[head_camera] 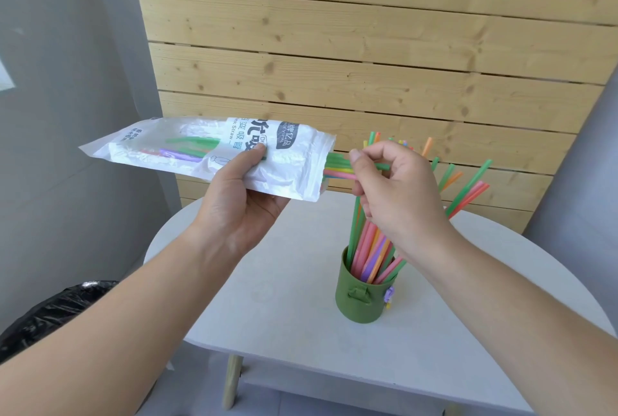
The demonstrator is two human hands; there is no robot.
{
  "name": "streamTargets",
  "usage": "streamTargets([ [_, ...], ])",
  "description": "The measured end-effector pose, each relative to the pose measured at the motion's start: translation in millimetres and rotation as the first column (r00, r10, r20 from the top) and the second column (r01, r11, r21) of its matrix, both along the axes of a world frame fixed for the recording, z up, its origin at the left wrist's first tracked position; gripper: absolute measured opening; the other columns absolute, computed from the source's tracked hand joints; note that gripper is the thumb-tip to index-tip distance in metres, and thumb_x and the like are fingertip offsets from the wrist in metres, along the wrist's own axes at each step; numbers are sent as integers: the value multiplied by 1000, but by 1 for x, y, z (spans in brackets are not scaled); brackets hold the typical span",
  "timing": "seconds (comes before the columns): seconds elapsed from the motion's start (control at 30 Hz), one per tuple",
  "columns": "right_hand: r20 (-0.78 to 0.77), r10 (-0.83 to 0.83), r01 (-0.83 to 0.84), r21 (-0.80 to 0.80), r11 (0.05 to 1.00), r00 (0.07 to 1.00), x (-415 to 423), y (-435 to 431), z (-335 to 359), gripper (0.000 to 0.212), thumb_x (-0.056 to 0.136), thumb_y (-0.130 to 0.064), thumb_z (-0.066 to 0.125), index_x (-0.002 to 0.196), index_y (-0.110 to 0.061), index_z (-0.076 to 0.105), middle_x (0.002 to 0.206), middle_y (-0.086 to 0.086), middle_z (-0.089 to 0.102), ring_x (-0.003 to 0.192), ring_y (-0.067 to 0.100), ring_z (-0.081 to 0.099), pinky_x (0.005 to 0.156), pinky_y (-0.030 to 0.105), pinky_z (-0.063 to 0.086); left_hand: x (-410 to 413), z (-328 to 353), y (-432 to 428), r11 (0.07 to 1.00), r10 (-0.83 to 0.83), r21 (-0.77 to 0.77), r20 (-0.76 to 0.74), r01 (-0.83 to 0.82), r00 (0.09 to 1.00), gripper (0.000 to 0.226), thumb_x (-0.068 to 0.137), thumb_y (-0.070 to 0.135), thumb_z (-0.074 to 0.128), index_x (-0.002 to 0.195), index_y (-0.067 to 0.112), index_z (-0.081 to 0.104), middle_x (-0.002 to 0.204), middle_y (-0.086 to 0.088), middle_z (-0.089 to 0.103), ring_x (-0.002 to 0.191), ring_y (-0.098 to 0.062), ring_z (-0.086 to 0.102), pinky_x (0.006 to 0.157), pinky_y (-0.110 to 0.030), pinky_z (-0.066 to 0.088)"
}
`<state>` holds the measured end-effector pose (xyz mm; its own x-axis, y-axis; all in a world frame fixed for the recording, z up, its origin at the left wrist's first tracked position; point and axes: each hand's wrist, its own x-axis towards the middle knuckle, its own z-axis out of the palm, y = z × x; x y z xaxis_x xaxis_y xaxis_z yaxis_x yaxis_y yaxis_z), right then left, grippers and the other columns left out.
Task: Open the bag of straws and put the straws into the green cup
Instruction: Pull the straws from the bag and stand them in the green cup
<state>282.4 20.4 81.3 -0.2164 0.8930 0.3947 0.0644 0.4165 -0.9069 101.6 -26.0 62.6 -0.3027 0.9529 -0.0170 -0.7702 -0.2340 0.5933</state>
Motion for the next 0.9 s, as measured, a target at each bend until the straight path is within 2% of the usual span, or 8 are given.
streamTargets([
  [0.1, -73, 27, -33, -78, 996, 997, 1, -3, 2, 20, 95, -31, 68, 89, -13, 64, 53, -4, 57, 39, 14, 43, 42, 24, 35, 0, 0, 0, 1000, -3, 7, 10, 3, 1000, 21, 104, 7, 57, 122, 5, 69, 138, -15, 72, 131, -32, 68, 115, -64, 46],
  [0.2, -76, 61, -69, -105, 992, 995, -1, -7, 2, 17, 91, -36, 71, 88, -20, 66, 58, 2, 60, 39, 16, 44, 40, 22, 34, 2, -1, 0, 1000, -17, 9, -18, 17, 1000, 23, 105, 9, 57, 123, 4, 69, 138, -16, 71, 133, -33, 66, 116, -65, 44],
  [0.4, 10, 40, -40, -42, 998, 999, -1, -3, -1, 11, 97, -31, 66, 88, -27, 71, 54, -6, 64, 39, 13, 44, 41, 19, 35, 4, -2, 1, 1000, -11, 6, -57, 12, 998, 23, 105, 10, 56, 124, 6, 68, 137, -15, 72, 133, -34, 66, 115, -67, 44],
  [0.53, -1, 8, -8, -37, 999, 1000, 0, -4, 0, 14, 98, -26, 64, 85, -25, 69, 52, -7, 63, 38, 11, 45, 42, 21, 37, 1, -1, 1, 1000, -8, 7, -19, 8, 1000, 30, 105, 9, 57, 133, 4, 66, 138, -16, 72, 132, -34, 67, 115, -66, 44],
  [0.73, -53, -25, 22, -66, 998, 998, 3, -3, 3, 12, 96, -26, 67, 84, -22, 66, 49, -8, 60, 40, 11, 46, 44, 22, 39, -5, -1, 2, 1000, 22, 2, 62, -22, 998, 19, 103, 6, 60, 120, 7, 68, 138, -13, 72, 130, -32, 69, 114, -62, 47],
  [0.9, -9, 13, -14, -75, 997, 1000, 7, -2, 6, 12, 97, -23, 66, 85, -22, 66, 47, -9, 59, 41, 9, 44, 44, 21, 40, -8, -3, 2, 1000, 27, 2, 78, -27, 997, 24, 102, 8, 61, 125, 8, 67, 139, -13, 72, 131, -32, 68, 115, -62, 47],
])
